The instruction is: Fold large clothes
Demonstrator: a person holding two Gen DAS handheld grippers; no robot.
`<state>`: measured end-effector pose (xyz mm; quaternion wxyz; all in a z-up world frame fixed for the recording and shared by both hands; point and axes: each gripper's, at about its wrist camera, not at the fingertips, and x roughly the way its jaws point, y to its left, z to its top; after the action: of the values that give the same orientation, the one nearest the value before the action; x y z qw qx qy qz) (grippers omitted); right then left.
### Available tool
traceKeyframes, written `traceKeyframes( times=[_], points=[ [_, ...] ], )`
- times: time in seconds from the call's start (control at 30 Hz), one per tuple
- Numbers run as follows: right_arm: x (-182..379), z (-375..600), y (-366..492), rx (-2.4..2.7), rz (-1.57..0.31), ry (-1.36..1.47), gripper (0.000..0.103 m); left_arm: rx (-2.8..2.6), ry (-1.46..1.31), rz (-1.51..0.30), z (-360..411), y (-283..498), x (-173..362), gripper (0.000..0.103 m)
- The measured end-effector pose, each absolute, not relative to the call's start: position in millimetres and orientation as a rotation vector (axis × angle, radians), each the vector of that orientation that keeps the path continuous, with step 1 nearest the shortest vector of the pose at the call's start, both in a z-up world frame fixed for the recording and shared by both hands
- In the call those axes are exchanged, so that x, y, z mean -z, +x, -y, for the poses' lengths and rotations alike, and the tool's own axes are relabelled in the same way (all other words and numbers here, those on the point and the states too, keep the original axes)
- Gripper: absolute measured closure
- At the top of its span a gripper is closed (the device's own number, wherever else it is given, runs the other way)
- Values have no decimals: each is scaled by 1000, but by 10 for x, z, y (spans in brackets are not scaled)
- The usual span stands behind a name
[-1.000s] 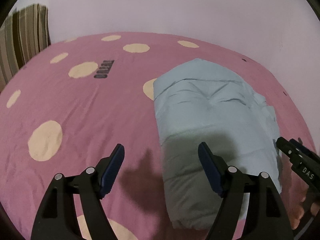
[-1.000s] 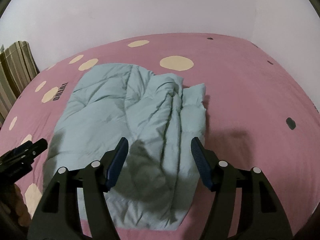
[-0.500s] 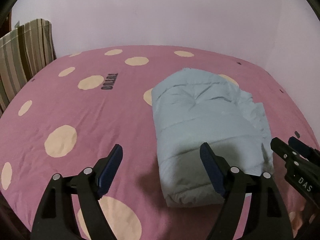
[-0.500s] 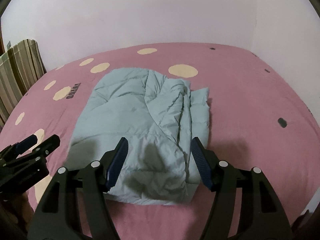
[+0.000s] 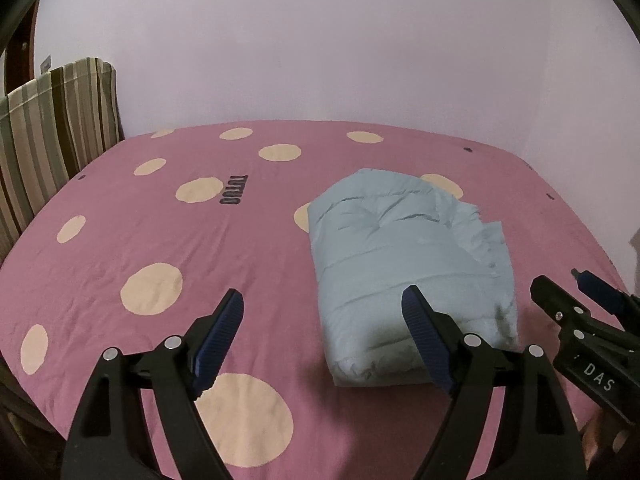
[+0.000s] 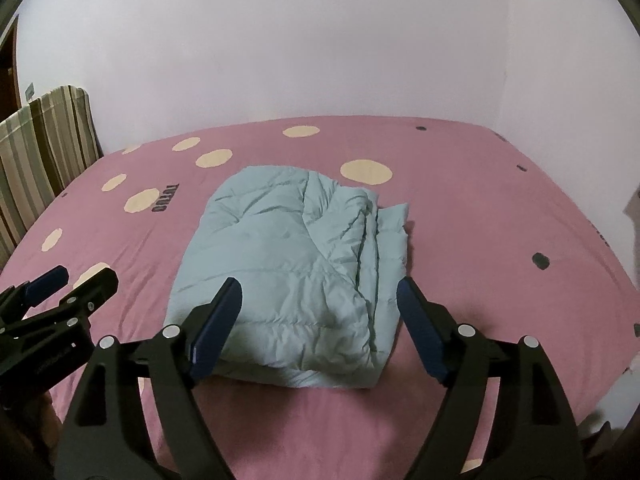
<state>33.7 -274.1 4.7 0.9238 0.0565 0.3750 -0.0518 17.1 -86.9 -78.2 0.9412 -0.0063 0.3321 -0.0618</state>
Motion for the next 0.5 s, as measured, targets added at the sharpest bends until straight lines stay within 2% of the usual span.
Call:
traceKeyframes(
  times=[0.13,0.5],
  points=[
    [-114,2712,255,108,-752,108,19,133,-14,-664,861,86,737,23],
    [-213,2623,116,104,-725,100,18,136,-17,-628,829,-104,626,22]
  ],
)
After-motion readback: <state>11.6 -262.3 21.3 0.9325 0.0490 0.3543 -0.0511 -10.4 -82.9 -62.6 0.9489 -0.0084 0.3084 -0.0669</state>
